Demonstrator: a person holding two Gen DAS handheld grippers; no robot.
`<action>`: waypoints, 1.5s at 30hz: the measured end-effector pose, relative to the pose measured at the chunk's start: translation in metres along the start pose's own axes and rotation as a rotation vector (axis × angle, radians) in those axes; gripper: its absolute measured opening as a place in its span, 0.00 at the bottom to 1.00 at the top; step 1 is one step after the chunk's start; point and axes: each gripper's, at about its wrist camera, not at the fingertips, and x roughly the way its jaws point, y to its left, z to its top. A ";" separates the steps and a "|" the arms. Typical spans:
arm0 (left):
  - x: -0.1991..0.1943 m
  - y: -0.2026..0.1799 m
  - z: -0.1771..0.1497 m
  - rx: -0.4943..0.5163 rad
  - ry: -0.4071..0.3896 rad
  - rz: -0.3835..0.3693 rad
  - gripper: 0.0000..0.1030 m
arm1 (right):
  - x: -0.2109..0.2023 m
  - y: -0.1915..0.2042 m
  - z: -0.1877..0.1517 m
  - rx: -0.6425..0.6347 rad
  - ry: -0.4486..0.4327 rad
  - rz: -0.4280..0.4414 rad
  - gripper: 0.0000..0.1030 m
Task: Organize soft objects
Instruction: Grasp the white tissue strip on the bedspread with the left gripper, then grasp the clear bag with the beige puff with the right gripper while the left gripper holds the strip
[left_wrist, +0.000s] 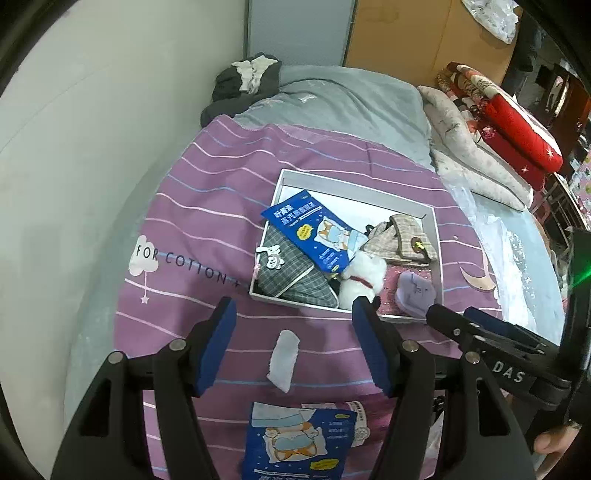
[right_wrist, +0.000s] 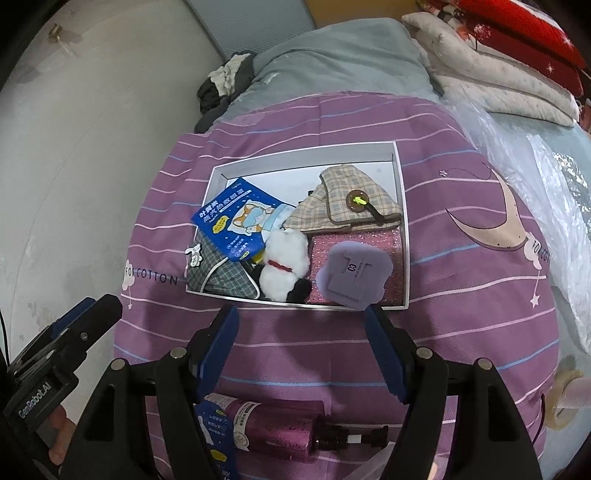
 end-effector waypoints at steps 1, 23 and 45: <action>0.003 0.001 -0.001 0.009 0.005 0.007 0.64 | 0.000 0.000 0.000 -0.002 0.003 0.002 0.69; 0.109 0.015 -0.026 0.034 0.387 -0.106 0.43 | 0.010 -0.015 0.001 0.043 0.030 -0.018 0.69; 0.097 0.003 -0.039 0.065 0.366 -0.138 0.22 | 0.013 -0.013 0.000 0.030 0.062 -0.012 0.69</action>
